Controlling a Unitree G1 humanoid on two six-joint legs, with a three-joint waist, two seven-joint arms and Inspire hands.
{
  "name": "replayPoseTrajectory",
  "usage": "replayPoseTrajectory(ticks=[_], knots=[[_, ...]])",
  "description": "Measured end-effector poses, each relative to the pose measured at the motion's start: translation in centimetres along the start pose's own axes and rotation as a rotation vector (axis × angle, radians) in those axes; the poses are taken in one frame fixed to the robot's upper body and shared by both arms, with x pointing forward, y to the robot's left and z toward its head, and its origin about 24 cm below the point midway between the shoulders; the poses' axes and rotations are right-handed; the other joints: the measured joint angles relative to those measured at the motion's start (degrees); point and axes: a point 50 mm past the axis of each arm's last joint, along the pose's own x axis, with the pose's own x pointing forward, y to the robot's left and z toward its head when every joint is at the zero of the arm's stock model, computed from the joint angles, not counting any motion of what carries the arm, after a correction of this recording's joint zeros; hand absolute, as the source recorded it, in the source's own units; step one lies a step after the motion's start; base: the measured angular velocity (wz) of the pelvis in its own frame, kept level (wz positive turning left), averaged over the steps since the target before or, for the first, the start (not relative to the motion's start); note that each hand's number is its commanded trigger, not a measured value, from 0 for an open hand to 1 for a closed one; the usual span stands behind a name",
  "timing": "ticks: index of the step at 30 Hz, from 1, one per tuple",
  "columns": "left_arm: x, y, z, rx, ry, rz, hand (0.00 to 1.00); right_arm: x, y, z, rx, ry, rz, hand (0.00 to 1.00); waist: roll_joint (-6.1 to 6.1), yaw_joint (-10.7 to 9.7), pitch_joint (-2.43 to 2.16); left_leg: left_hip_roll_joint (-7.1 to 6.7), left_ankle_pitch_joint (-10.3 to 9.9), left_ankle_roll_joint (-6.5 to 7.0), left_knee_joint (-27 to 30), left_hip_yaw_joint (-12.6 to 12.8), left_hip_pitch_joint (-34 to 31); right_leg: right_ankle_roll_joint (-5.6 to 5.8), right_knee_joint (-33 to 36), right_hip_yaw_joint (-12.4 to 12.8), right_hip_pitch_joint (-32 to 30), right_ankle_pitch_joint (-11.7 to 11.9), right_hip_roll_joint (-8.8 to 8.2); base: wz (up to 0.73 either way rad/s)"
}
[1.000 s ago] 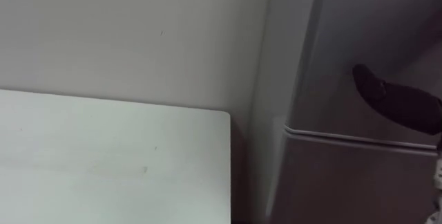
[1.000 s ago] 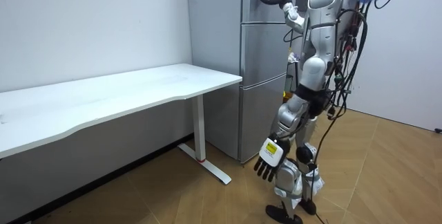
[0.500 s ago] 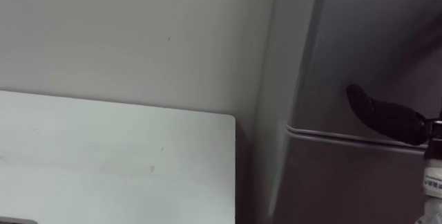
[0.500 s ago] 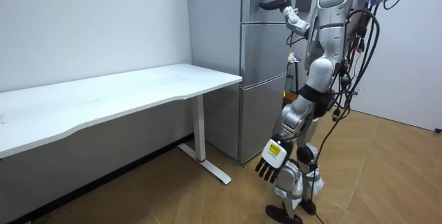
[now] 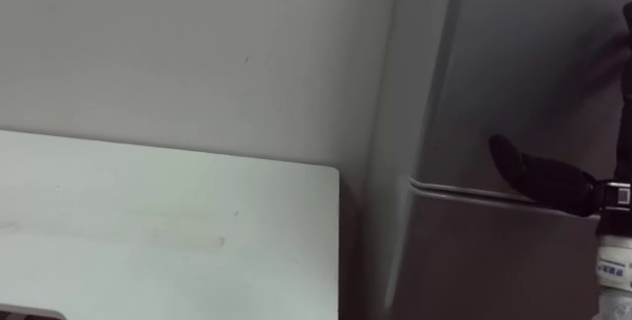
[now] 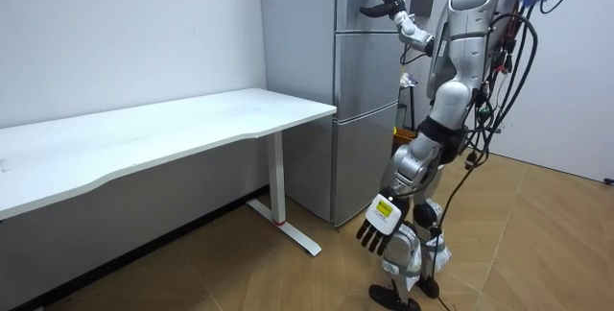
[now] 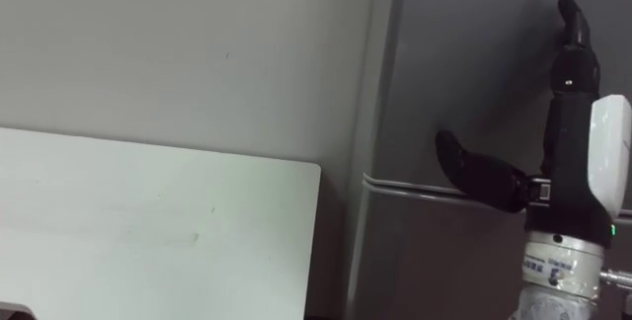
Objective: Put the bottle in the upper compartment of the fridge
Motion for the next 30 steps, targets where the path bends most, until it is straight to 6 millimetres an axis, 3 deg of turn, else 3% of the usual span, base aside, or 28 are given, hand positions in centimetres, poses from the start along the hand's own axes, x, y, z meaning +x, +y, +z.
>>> replayPoseTrajectory(ticks=[8,18,23,30], knots=[[0.0,0.1,0.1,-0.006,-0.004,0.002,0.00,-0.2,-0.7,-0.4,-0.016,0.003,-0.007,0.00,0.02,-0.5,-0.12,-0.10,0.1,0.19,0.3,-0.3,-0.3,0.07,0.0,0.0,-0.1,0.0,-0.02,0.03],[-0.3,1.2,-1.6,-0.070,0.002,0.032,0.00,-0.3,-2.1,-0.4,-0.033,-0.008,0.013,0.00,-0.13,-2.2,-0.76,-0.31,0.1,0.47,-0.2,-0.3,0.1,0.04,-0.1,0.2,0.3,0.1,-0.08,0.00],[-0.4,1.5,-2.0,-0.104,0.003,0.040,0.00,0.3,-4.5,-1.1,0.010,0.053,-0.107,0.00,-0.40,-3.2,-0.85,-0.74,0.2,0.59,-0.4,-0.8,0.3,0.05,-0.1,0.1,0.5,0.1,-0.29,0.04],[-0.5,2.0,-2.4,-0.147,0.010,0.067,0.00,-0.5,-9.2,-3.3,-0.019,0.174,-0.381,0.00,-1.06,-5.0,-0.68,-0.96,0.2,0.69,-1.5,-0.5,0.2,0.19,-0.2,0.1,0.0,0.0,-0.36,0.00]])
